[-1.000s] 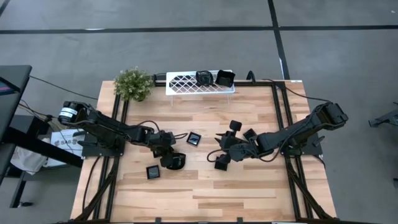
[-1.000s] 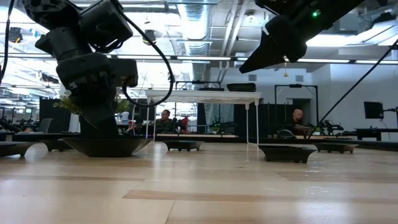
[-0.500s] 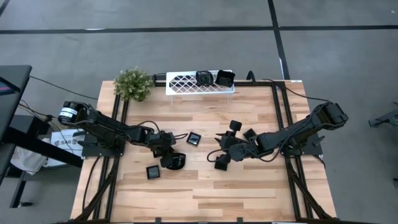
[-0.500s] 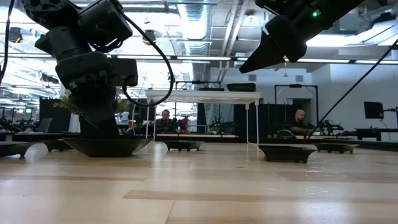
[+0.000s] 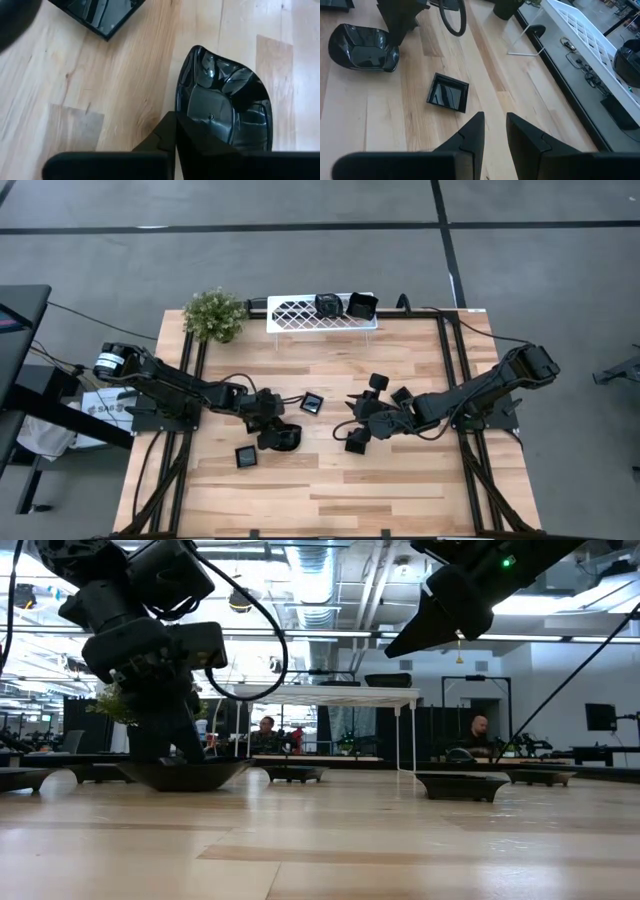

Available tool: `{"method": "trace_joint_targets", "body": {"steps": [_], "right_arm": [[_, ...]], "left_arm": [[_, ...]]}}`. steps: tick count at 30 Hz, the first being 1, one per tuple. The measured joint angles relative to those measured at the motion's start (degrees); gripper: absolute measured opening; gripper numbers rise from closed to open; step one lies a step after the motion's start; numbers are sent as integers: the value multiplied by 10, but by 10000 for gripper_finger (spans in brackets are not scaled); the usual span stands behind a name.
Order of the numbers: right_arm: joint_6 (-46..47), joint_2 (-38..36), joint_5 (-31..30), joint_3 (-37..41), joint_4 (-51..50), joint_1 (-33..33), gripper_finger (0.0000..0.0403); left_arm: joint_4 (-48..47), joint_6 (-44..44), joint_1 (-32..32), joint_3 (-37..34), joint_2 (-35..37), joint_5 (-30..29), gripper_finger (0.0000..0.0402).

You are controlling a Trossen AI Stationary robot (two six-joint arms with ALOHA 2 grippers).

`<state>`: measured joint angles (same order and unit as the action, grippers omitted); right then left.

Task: Pick & Place Mini shaped plates
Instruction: Stack the black leaf-shaped plate on top of the black leaf-shaped plate on the shelf

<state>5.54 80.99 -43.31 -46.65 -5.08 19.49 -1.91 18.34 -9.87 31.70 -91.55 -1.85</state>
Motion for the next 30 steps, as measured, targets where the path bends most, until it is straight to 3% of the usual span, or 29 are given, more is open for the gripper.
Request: {"method": "trace_joint_targets", "body": {"steps": [17, 21, 30], "right_arm": [[0, 0, 0, 0, 0, -1, 75], [0, 0, 0, 0, 0, -1, 75], [-1, 0, -2, 0, 19, -12, 75]], "left_arm": [[20, -45, -3, 0, 36, -22, 7], [23, -45, -21, 0, 72, -70, 7], [79, -43, -62, 0, 136, -238, 7]]}}
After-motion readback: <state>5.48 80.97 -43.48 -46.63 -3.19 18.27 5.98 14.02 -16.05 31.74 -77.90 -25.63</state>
